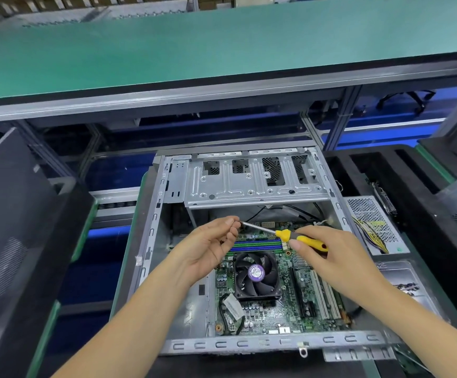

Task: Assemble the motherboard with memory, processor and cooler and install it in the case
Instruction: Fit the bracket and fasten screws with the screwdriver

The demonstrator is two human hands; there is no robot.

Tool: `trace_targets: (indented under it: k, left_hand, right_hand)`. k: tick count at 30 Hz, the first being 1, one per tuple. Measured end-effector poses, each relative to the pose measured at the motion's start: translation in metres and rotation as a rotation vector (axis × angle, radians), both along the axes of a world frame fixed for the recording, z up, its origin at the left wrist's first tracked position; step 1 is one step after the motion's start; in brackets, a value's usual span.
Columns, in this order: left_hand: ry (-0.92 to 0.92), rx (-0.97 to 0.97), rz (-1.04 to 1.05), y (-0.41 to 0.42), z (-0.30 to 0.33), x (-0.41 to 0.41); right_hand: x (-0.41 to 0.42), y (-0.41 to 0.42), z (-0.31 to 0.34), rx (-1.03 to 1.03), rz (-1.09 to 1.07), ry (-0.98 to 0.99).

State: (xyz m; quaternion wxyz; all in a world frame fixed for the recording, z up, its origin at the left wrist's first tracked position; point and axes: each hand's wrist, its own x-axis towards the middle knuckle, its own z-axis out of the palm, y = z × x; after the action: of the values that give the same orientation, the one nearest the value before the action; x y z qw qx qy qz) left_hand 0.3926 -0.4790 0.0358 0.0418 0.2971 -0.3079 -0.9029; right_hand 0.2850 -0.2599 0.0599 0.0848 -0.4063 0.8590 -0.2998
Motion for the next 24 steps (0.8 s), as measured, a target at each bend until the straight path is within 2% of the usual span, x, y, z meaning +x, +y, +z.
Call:
trace_targets:
  k: [15, 17, 21, 24]
  left_hand:
    - [0.03, -0.084, -0.075, -0.0006, 0.0002, 0.0012]
    - [0.041, -0.166, -0.09, -0.0019, -0.0011, 0.0015]
    - [0.041, -0.502, -0.124, -0.0016, -0.0031, 0.0029]
    - [0.025, -0.585, -0.147, -0.0002, -0.0061, 0.0028]
  right_hand:
    - [0.001, 0.0017, 0.0014, -0.034, 0.005, -0.007]
    - [0.001, 0.0027, 0.0015, -0.026, 0.003, -0.009]
    - [0.0008, 0.0051, 0.0027, 0.045, 0.023, -0.036]
    - [-0.0025, 0.0041, 0.0055, 0.078, 0.042, -0.173]
